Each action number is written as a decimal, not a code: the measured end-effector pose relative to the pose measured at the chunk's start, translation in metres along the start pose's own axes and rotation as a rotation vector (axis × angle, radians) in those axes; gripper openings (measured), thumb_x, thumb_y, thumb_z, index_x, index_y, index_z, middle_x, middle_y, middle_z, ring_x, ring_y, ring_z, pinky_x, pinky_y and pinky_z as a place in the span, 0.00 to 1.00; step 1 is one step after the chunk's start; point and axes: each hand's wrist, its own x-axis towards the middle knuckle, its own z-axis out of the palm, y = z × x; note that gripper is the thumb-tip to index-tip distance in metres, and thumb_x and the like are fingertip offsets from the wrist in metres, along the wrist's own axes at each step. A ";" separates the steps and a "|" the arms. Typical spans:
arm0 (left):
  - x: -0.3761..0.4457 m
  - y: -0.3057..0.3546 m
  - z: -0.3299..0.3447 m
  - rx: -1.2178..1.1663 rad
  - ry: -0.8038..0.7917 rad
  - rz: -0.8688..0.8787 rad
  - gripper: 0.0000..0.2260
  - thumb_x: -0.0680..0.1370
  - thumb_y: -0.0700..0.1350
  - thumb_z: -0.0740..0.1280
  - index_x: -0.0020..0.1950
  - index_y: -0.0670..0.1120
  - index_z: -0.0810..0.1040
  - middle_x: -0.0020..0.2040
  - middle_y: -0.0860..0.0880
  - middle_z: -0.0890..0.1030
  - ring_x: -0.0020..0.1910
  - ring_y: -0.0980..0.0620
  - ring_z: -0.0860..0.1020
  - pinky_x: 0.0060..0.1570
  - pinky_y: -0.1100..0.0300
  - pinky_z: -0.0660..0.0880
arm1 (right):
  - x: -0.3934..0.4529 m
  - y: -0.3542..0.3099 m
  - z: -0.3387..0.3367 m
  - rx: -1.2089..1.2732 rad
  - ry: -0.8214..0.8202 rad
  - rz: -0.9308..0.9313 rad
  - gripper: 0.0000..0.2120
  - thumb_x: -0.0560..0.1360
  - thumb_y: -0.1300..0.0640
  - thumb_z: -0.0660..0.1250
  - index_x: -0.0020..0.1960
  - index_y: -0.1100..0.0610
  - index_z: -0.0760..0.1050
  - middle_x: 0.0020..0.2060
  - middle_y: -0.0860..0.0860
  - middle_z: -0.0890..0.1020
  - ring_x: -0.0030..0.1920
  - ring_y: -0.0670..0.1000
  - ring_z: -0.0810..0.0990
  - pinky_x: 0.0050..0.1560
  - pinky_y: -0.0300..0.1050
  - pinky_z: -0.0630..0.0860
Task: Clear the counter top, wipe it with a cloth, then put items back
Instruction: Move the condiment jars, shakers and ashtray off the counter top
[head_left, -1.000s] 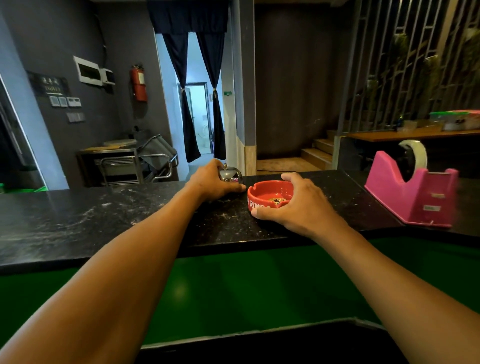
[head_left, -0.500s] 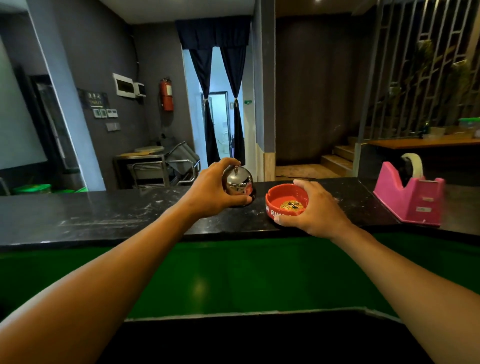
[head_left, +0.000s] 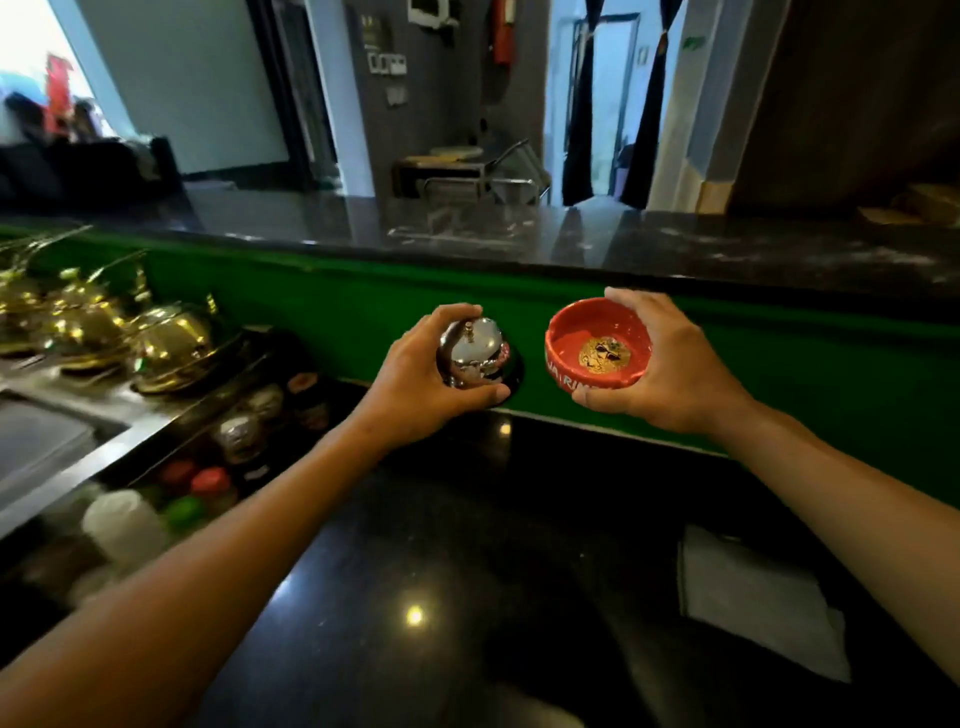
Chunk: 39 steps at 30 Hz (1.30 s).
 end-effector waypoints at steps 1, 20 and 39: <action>-0.018 -0.016 -0.004 -0.003 0.021 -0.040 0.34 0.64 0.54 0.81 0.66 0.56 0.71 0.59 0.53 0.78 0.57 0.55 0.79 0.58 0.54 0.78 | -0.004 -0.001 0.019 0.009 -0.027 0.008 0.53 0.55 0.37 0.80 0.73 0.51 0.63 0.65 0.46 0.69 0.63 0.48 0.70 0.63 0.49 0.73; -0.166 -0.265 0.007 0.131 0.059 -0.586 0.38 0.68 0.54 0.77 0.74 0.54 0.63 0.70 0.53 0.69 0.69 0.54 0.65 0.66 0.57 0.67 | -0.029 -0.016 0.333 0.052 -0.295 0.360 0.55 0.57 0.36 0.78 0.76 0.49 0.56 0.72 0.48 0.62 0.71 0.50 0.63 0.65 0.44 0.65; -0.088 -0.355 0.026 0.184 0.122 -0.654 0.30 0.81 0.50 0.63 0.79 0.50 0.52 0.77 0.47 0.63 0.75 0.50 0.62 0.72 0.53 0.64 | 0.053 0.010 0.440 0.105 -0.065 0.497 0.54 0.62 0.39 0.78 0.78 0.49 0.51 0.77 0.50 0.56 0.76 0.51 0.58 0.71 0.45 0.60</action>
